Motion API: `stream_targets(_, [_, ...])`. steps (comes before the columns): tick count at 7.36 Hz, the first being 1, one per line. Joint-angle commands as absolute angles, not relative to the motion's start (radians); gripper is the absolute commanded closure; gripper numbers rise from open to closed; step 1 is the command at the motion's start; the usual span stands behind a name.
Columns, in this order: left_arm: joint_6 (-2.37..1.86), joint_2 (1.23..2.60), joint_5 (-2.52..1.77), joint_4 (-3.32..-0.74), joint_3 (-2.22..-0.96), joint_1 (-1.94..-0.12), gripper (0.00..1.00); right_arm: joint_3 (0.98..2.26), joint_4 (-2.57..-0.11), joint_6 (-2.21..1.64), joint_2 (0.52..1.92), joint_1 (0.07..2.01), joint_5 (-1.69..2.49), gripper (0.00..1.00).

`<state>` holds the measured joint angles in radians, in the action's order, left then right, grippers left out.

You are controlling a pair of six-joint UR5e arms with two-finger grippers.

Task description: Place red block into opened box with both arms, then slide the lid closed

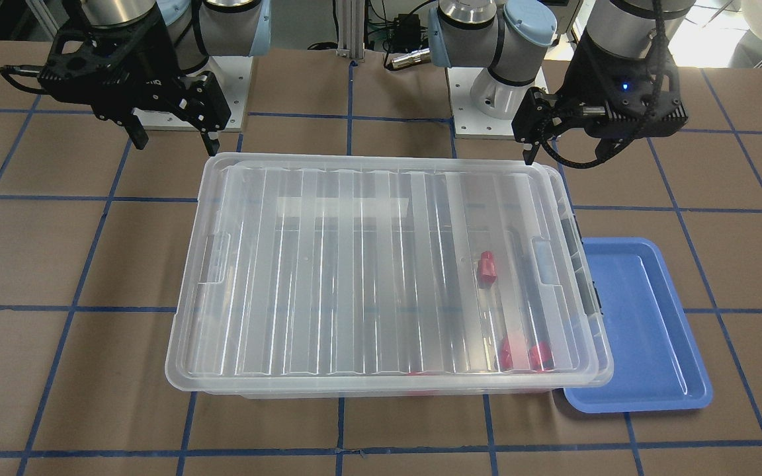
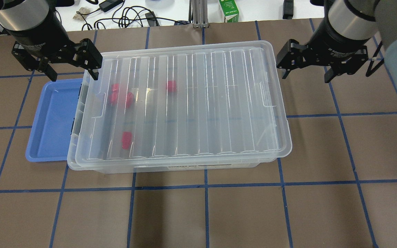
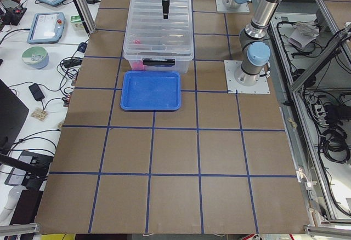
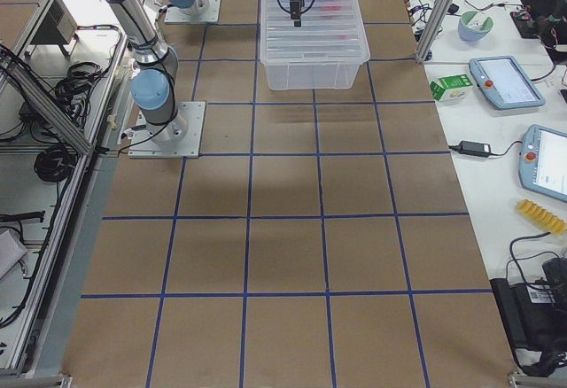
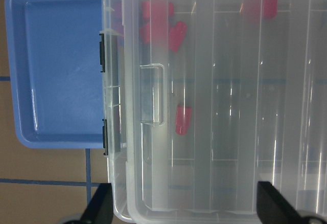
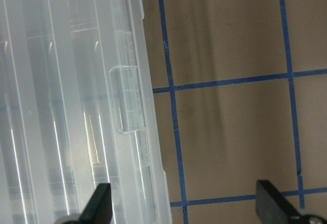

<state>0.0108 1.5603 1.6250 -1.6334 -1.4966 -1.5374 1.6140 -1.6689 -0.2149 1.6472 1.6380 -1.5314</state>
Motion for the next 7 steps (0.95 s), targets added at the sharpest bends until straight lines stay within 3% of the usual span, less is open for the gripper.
stream_targets(1, [0.011, 1.586, 1.623, -1.632, -1.467, -1.532, 0.0, 1.589, -1.666, -0.219, 1.618, 1.652, -1.531, 0.0])
stream_targets(7, [0.009, 1.6, 1.621, -1.637, -1.468, -1.54, 0.0, 1.594, -1.666, -0.229, 1.621, 1.652, -1.534, 0.0])
